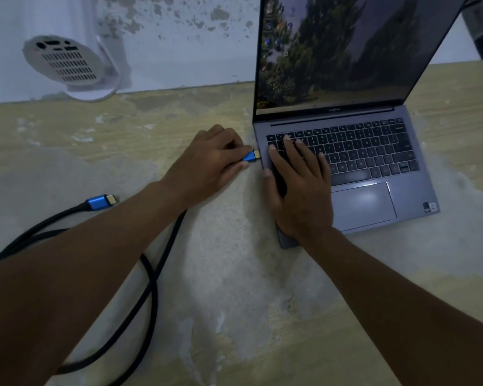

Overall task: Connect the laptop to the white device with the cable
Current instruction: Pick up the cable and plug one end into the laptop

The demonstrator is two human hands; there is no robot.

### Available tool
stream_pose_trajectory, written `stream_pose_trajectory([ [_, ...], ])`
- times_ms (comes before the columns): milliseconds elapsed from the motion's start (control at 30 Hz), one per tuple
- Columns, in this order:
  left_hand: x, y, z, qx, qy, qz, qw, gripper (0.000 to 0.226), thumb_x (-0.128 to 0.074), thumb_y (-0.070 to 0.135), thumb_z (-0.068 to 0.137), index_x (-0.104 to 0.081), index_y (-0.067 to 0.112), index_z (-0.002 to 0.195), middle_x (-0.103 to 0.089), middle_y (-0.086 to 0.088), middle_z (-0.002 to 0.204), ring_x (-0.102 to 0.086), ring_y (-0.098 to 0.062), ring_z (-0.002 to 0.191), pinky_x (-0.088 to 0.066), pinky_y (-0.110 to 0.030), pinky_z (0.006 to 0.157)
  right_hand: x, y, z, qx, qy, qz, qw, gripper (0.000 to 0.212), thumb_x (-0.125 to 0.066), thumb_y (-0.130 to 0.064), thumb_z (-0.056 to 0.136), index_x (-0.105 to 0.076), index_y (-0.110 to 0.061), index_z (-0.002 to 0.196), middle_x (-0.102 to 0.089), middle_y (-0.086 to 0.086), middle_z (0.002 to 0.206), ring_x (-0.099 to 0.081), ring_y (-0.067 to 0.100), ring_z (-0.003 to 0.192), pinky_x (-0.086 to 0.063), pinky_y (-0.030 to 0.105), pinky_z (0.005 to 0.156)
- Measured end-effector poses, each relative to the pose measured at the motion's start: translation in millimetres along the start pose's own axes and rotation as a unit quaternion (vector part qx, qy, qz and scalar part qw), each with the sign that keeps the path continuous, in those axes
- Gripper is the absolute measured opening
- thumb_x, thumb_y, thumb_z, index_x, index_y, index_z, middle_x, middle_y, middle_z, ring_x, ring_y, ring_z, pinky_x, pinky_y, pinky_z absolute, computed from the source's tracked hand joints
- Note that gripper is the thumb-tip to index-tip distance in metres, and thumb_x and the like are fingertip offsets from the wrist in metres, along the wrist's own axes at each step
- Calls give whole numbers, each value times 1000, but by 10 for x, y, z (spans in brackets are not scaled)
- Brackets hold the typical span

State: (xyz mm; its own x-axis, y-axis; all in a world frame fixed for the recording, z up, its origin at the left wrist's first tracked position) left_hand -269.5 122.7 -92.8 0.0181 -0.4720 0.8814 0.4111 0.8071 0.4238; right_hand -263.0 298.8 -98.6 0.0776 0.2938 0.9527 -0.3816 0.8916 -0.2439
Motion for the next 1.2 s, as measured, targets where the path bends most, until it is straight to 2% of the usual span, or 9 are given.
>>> stream_pose_trajectory([
  [733,8,-48,35,-20,-8,-29,999,31,-61,23,95,-65,5,119,-64,-15,106,-55,-32,97,-47,-48,80,30,-15,35,-6,-13,36,999,49,-49,-41,96,-53,-20,140,-47,7,154,-36,25,147,-23,59,121],
  [1200,4,-44,49,-23,-6,-36,999,29,-60,21,95,-66,4,118,-64,-16,105,-55,-32,94,-48,-47,79,25,-22,16,-7,4,31,999,49,-51,-40,96,-54,-20,140,-47,8,154,-37,26,146,-23,59,121],
])
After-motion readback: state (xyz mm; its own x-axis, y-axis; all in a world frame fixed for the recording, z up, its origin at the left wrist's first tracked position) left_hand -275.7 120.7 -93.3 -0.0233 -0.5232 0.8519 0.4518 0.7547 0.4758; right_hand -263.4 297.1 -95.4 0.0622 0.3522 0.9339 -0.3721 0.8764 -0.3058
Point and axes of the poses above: each hand's wrist, its own z-axis towards the middle knuckle, its own x-axis out of the back of the hand, y = z × x, the point moved 5 cm from there along z, towards the middle knuckle
